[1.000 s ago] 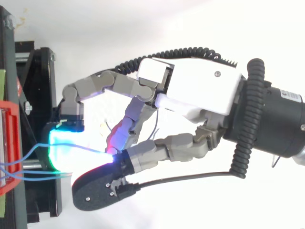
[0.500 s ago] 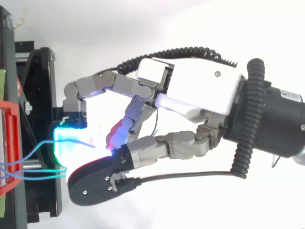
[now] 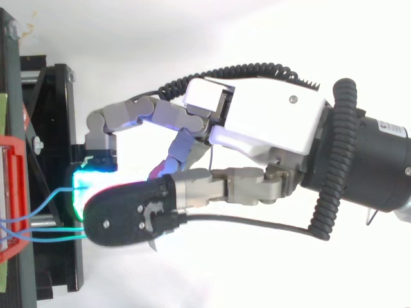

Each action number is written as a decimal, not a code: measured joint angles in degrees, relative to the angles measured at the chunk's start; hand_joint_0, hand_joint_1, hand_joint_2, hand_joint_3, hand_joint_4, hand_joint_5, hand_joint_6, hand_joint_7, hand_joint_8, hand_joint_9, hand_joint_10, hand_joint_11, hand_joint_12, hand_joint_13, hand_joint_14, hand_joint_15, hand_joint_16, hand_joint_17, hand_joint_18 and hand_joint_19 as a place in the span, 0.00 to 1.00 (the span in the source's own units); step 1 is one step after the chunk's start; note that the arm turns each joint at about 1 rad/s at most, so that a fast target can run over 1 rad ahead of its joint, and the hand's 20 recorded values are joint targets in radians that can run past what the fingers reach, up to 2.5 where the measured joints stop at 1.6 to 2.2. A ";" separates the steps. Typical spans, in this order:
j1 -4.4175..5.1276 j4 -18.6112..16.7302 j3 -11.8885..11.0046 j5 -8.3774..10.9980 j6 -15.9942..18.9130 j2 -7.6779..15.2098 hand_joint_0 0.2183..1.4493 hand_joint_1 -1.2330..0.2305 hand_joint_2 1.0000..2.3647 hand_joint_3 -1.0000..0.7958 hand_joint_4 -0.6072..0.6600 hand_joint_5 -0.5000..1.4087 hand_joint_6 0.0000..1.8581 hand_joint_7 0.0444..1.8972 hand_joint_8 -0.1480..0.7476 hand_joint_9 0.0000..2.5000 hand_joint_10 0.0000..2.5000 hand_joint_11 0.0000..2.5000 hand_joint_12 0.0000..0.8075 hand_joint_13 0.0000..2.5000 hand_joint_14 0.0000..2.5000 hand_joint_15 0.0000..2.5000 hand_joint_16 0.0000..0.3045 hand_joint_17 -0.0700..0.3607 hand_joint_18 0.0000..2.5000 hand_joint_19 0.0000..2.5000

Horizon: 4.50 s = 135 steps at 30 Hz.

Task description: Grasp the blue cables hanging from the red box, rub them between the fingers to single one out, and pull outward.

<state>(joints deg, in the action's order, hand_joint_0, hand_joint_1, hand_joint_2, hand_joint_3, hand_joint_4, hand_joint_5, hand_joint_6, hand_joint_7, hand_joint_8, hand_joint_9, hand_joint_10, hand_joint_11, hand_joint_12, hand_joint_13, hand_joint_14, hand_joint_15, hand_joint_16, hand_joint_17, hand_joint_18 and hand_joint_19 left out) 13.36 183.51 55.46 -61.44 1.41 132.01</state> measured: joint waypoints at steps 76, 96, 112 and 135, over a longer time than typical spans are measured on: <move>-0.10 0.62 0.00 0.00 -0.03 0.00 0.29 0.34 0.01 0.49 0.52 0.20 0.46 0.56 0.44 0.49 0.01 0.33 0.44 0.41 0.01 0.32 0.17 0.43 0.34 0.29; -0.06 0.58 0.01 0.00 -0.27 0.00 0.33 0.27 0.02 0.55 0.45 0.20 0.50 0.62 0.43 0.46 0.01 0.31 0.40 0.39 0.01 0.31 0.14 0.39 0.33 0.29; -0.21 -3.72 5.86 0.09 -5.76 0.03 0.31 0.25 0.01 0.55 0.41 0.21 0.48 0.62 0.41 0.22 0.00 0.02 0.40 0.25 0.00 0.12 0.15 0.39 0.22 0.13; 0.06 -10.82 11.96 0.21 -10.51 0.07 0.31 0.24 0.01 0.54 0.42 0.21 0.47 0.64 0.41 0.22 0.00 0.03 0.38 0.23 0.01 0.14 0.14 0.39 0.18 0.12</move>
<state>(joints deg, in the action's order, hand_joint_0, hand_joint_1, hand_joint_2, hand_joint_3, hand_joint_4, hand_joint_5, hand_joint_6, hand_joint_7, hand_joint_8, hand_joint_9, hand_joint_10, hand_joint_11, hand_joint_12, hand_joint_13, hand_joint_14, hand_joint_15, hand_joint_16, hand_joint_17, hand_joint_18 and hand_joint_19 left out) 13.42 172.69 67.42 -61.22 -9.10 132.08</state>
